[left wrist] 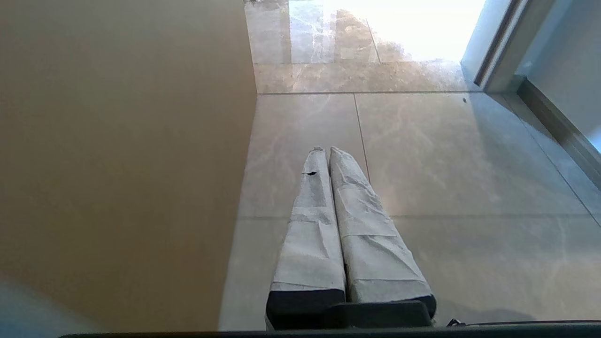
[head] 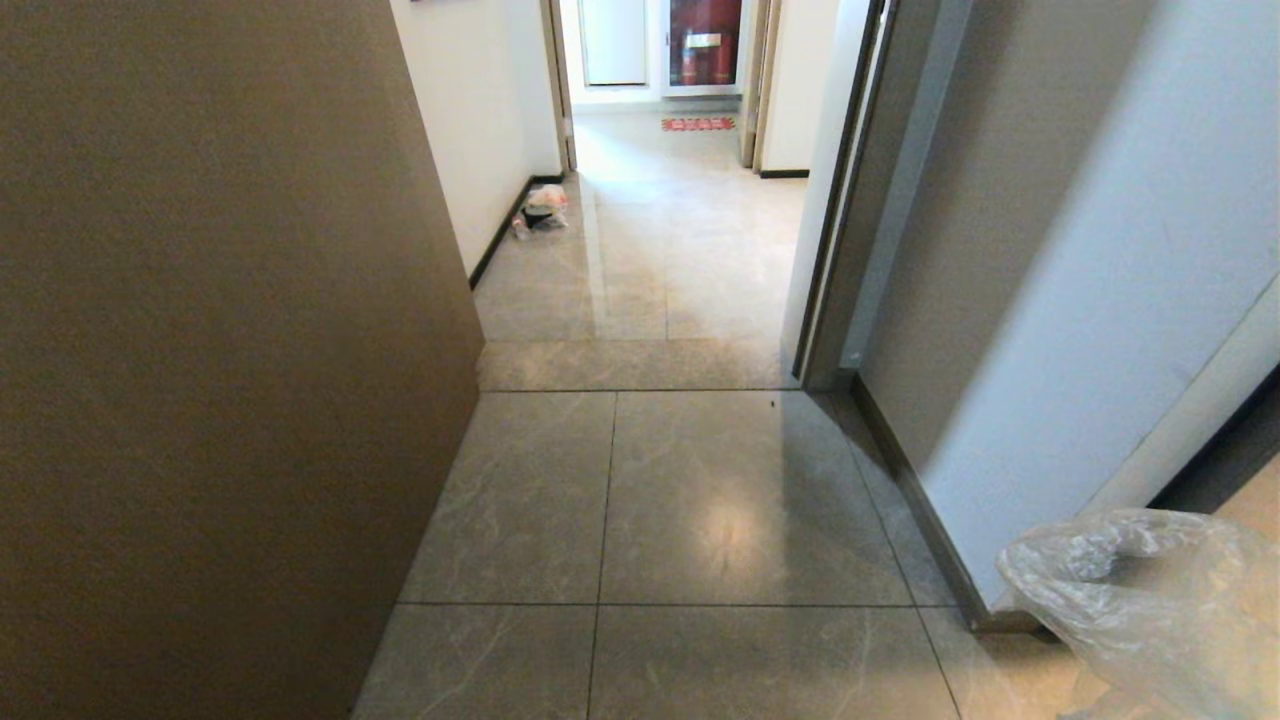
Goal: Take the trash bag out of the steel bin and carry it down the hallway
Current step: Put the trash bag at the door
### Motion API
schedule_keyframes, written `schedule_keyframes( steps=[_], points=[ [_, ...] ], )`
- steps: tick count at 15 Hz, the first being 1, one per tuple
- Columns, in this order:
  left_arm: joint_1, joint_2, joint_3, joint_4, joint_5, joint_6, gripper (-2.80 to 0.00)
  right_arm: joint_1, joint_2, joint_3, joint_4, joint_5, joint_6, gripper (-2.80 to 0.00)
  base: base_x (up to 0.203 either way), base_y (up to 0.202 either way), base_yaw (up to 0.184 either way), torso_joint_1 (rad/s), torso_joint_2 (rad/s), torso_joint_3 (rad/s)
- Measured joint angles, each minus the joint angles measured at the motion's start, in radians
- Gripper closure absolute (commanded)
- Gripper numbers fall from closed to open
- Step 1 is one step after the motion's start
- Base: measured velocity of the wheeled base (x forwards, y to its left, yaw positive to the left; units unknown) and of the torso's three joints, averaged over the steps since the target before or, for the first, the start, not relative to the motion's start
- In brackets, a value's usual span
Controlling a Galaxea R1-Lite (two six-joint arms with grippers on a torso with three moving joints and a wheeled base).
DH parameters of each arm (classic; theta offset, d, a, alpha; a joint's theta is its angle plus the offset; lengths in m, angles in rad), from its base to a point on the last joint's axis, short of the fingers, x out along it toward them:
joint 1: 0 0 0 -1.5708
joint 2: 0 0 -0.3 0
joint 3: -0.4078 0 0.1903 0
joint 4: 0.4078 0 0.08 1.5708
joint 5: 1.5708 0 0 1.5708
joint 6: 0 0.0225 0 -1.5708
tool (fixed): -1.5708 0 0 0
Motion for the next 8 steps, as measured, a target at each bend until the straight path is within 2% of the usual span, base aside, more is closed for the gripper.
schedule_keyframes(
  steps=[8],
  points=[
    [0.0, 0.0, 0.0, -0.001, 0.0, 0.0, 0.0, 0.0, 0.0, 0.0, 0.0, 0.0, 0.0, 0.0, 0.192, 0.0, 0.001, 0.001, 0.0, 0.003]
  ],
)
